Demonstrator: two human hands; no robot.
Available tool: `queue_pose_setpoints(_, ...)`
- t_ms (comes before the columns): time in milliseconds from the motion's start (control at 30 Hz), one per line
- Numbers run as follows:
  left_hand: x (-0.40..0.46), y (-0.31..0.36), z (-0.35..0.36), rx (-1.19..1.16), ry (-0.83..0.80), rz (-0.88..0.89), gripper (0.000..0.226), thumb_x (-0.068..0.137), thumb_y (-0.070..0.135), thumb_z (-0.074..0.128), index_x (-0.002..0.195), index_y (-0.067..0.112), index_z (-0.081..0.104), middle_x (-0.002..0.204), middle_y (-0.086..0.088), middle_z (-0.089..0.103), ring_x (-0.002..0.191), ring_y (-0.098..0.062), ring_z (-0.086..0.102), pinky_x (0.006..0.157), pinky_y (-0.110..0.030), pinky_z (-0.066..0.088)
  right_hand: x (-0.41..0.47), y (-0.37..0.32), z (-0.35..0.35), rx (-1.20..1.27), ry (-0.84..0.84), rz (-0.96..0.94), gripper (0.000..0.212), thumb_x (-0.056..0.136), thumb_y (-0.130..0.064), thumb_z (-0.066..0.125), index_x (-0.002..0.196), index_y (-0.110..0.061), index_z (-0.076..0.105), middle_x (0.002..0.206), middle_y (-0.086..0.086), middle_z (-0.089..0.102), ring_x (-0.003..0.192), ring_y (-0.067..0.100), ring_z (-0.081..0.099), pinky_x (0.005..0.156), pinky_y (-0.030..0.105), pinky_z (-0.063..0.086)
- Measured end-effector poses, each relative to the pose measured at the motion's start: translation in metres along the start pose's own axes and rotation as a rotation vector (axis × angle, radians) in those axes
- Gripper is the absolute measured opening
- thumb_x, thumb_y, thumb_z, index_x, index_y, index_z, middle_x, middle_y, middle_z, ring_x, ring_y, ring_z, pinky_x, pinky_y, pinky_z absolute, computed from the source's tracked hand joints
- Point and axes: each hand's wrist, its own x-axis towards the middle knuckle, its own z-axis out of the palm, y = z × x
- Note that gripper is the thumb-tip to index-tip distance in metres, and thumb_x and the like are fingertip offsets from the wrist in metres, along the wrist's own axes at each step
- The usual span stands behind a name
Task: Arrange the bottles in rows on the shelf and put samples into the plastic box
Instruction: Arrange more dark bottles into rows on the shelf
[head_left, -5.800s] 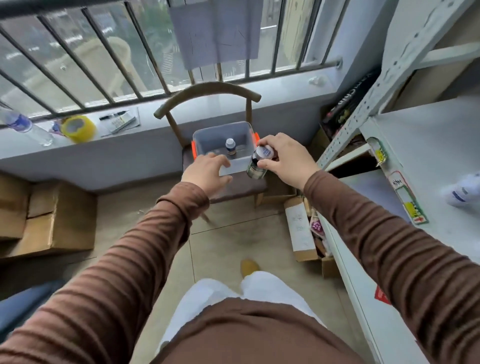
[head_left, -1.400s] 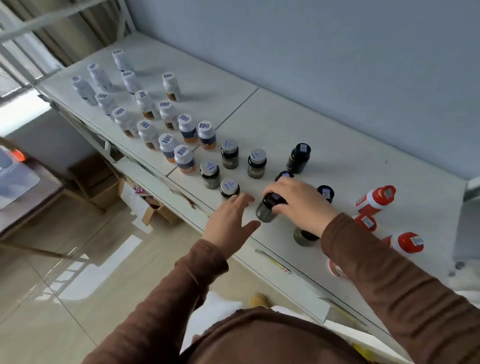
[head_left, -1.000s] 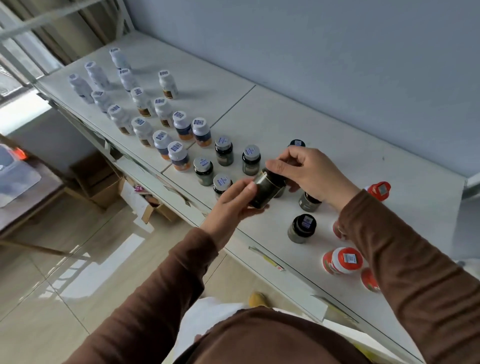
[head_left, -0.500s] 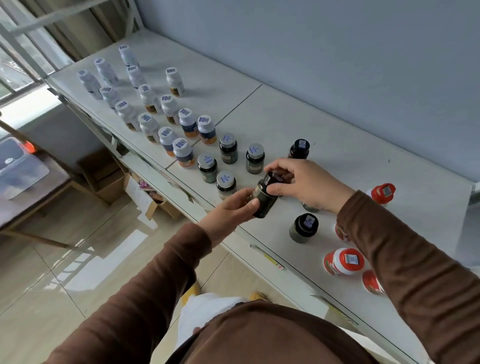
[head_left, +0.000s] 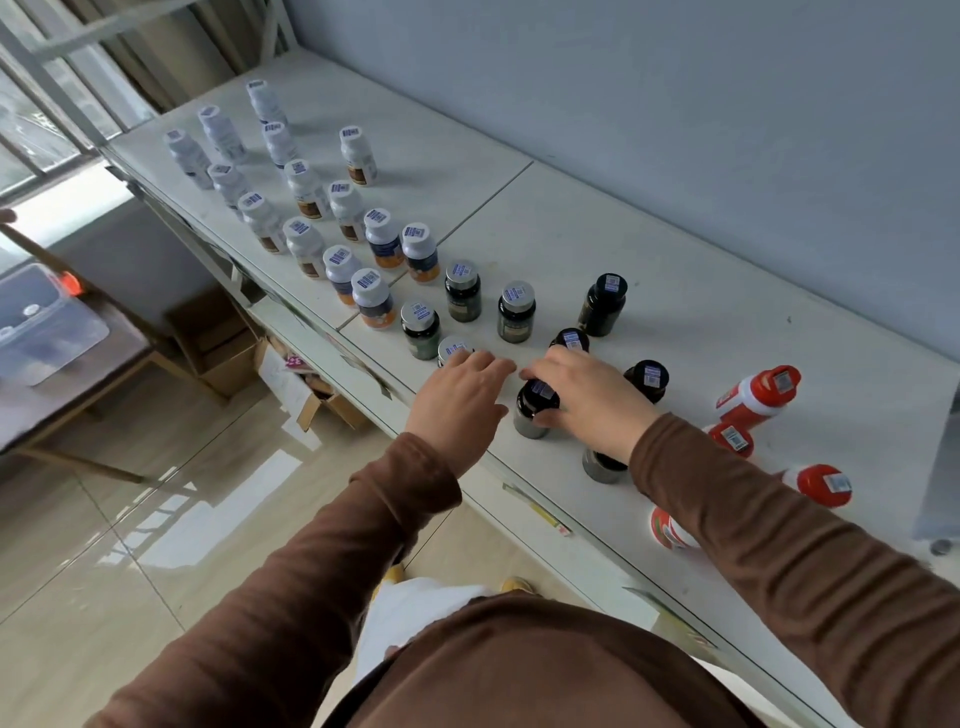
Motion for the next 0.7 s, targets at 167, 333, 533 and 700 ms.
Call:
queue_pose_setpoints(167, 0.022, -0.001, -0.008, 0.007, 0.053, 0.000, 0.048, 0.086, 0.036, 0.065, 0.130, 0.024, 0.052, 0.123, 0.003, 0.058, 0.114, -0.021, 0.048, 0.093, -0.034, 0.044, -0.001, 0.013, -0.034, 0.083, 0.131, 0.037, 0.039, 0.083, -0.029, 0.071, 0.120, -0.023, 0.061, 0.111, 0.001, 0.060, 0.100, 0.022, 0.058, 0.083, 0.031, 0.044)
queue_pose_setpoints(333, 0.044, -0.001, -0.010, -0.016, 0.041, 0.002, 0.042, 0.085, 0.036, 0.067, 0.123, 0.022, 0.055, 0.115, 0.001, 0.060, 0.109, -0.023, 0.051, 0.089, -0.037, 0.046, 0.019, 0.035, -0.038, -0.107, 0.061, 0.064, 0.056, 0.083, 0.000, 0.059, 0.134, -0.025, 0.053, 0.124, 0.006, 0.051, 0.112, 0.029, 0.047, 0.092, 0.038, 0.043)
queue_pose_setpoints(533, 0.062, 0.001, -0.008, -0.116, -0.014, -0.005, 0.042, 0.085, 0.036, 0.067, 0.122, 0.020, 0.056, 0.119, 0.000, 0.060, 0.109, -0.024, 0.054, 0.090, -0.038, 0.046, 0.028, 0.043, -0.042, -0.008, 0.088, 0.076, 0.042, 0.085, -0.012, 0.066, 0.125, -0.025, 0.058, 0.112, 0.003, 0.054, 0.107, 0.026, 0.052, 0.086, 0.034, 0.041)
queue_pose_setpoints(700, 0.078, 0.007, -0.017, -0.631, -0.024, -0.110, 0.041, 0.084, 0.037, 0.070, 0.119, 0.018, 0.057, 0.109, -0.002, 0.067, 0.100, -0.021, 0.064, 0.088, -0.038, 0.051, 0.025, 0.040, -0.090, 0.280, 0.312, 0.140, 0.035, 0.079, -0.043, 0.071, 0.109, -0.024, 0.066, 0.101, 0.000, 0.068, 0.093, 0.022, 0.063, 0.084, 0.034, 0.049)
